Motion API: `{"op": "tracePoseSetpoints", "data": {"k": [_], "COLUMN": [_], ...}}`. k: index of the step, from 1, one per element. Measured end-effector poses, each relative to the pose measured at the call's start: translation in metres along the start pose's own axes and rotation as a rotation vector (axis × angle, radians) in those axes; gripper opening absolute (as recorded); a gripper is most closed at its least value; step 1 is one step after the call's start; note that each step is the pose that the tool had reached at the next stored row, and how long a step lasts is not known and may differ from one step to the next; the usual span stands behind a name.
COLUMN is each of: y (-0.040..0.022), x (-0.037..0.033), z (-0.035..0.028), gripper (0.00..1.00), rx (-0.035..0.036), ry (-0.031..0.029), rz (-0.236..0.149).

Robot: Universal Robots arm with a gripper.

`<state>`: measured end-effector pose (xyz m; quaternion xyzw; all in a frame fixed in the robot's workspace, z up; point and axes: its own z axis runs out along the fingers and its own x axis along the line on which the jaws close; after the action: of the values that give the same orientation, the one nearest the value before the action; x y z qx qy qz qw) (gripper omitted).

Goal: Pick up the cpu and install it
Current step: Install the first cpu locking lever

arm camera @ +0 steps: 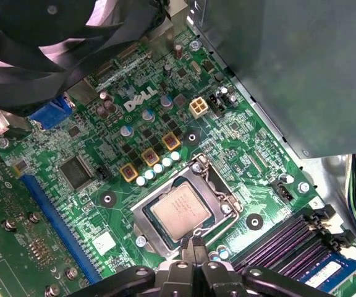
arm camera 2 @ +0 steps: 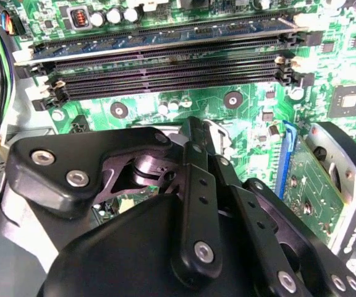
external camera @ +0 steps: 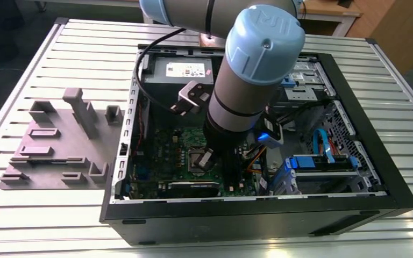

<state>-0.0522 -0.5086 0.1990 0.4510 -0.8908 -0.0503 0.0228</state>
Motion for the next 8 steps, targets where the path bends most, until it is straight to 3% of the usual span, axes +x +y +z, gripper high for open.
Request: {"op": "tracePoseSetpoints", "data": {"k": [8], "y": [-0.0020], "x": [0.0022], "z": [0.0013], "gripper": [0.10], "rx": [0.0001], "ry": [0.0000], "rz": [0.000]}}
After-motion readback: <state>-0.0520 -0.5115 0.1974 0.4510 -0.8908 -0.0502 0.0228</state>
